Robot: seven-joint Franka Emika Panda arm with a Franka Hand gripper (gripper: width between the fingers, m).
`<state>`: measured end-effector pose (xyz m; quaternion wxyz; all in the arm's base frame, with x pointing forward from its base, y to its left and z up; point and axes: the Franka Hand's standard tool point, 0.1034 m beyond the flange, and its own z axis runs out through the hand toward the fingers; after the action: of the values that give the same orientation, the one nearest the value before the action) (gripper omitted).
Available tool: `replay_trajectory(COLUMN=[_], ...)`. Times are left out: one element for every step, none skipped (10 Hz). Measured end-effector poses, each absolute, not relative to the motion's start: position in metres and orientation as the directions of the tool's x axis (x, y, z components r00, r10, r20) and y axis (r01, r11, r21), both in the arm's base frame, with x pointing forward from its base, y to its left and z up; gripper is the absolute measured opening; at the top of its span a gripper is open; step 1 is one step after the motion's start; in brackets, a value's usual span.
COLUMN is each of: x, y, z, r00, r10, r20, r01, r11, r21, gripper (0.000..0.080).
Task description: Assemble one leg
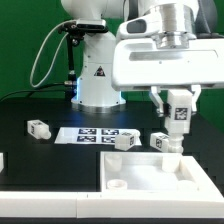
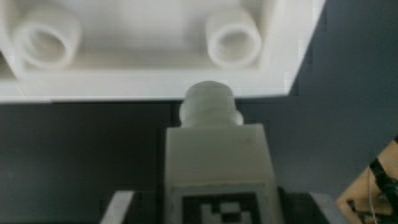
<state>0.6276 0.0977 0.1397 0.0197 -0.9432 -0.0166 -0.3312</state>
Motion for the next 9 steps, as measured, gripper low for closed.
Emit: replay_trajectory(x=[0.625,0.625,0.625,0.625,0.629,0.638,0.646,0.646,0.642], y=[0.097,0.097,0.097,0.097,0.097,0.094,0.089,0.086,0.093], z=[0.134,0.135,0.135,0.132,0.124,0.119,0.113,0.104,0.094], r00=[0.789,0.793,0.793,0.797,0.814,0.818,0.819,0.823,0.830], r10=[0.022,0.026,0.031,0.030,0.020,0.022,0.018,0.013,0.017], r20=[0.615,0.609,0.609,0.603,0.581,0.574,0.573,0.568,0.557], r01=[0.046,0.049,0.053,0.050,0.040,0.038,0.031,0.024,0.029], r11=[-0.999,-0.999,-0.998,-0.999,-0.999,-0.999,-0.999,-1.000,-1.000], r21=[-0.023,-0.021,-0.018,-0.017,-0.022,-0.016,-0.012,-0.012,-0.012], gripper=[0.0282,0.0282,0.0282,0.0282,0.0282,0.0282,0.0282,0.0282,0.0282])
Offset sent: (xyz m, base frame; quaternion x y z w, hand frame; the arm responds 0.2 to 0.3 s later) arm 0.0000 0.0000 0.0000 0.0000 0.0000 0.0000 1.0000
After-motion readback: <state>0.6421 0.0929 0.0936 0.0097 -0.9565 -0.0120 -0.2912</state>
